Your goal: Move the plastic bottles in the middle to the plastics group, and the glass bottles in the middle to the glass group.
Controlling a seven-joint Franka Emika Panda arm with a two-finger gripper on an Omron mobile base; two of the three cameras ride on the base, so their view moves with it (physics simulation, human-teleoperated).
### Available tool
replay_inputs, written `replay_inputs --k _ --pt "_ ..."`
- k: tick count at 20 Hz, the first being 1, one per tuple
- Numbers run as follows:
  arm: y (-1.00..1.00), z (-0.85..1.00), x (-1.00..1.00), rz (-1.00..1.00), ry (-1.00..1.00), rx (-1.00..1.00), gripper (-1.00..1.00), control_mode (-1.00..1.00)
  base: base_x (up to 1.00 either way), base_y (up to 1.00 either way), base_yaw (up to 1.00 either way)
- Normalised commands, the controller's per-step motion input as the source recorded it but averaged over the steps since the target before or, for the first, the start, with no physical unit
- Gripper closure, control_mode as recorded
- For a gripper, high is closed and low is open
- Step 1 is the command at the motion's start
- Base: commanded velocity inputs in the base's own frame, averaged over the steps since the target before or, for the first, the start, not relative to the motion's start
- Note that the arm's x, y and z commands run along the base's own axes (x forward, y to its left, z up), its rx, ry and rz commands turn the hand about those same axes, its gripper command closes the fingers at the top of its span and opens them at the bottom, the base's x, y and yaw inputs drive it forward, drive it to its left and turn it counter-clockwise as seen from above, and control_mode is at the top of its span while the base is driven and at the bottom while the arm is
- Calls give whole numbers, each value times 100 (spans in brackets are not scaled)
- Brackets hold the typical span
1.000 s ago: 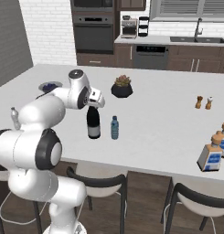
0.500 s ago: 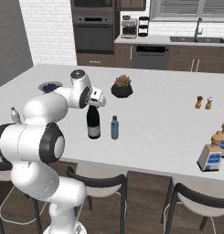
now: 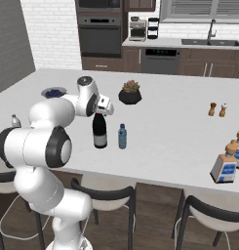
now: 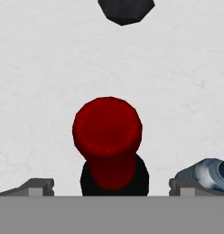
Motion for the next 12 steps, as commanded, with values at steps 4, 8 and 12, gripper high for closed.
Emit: replay_inputs --k 4,8,12 --pt "0 -2 8 0 0 0 -100 -100 0 0 0" --pt "0 0 9 0 0 0 -100 -100 0 0 0" --pt "0 0 11 0 0 0 -100 -100 0 0 0"
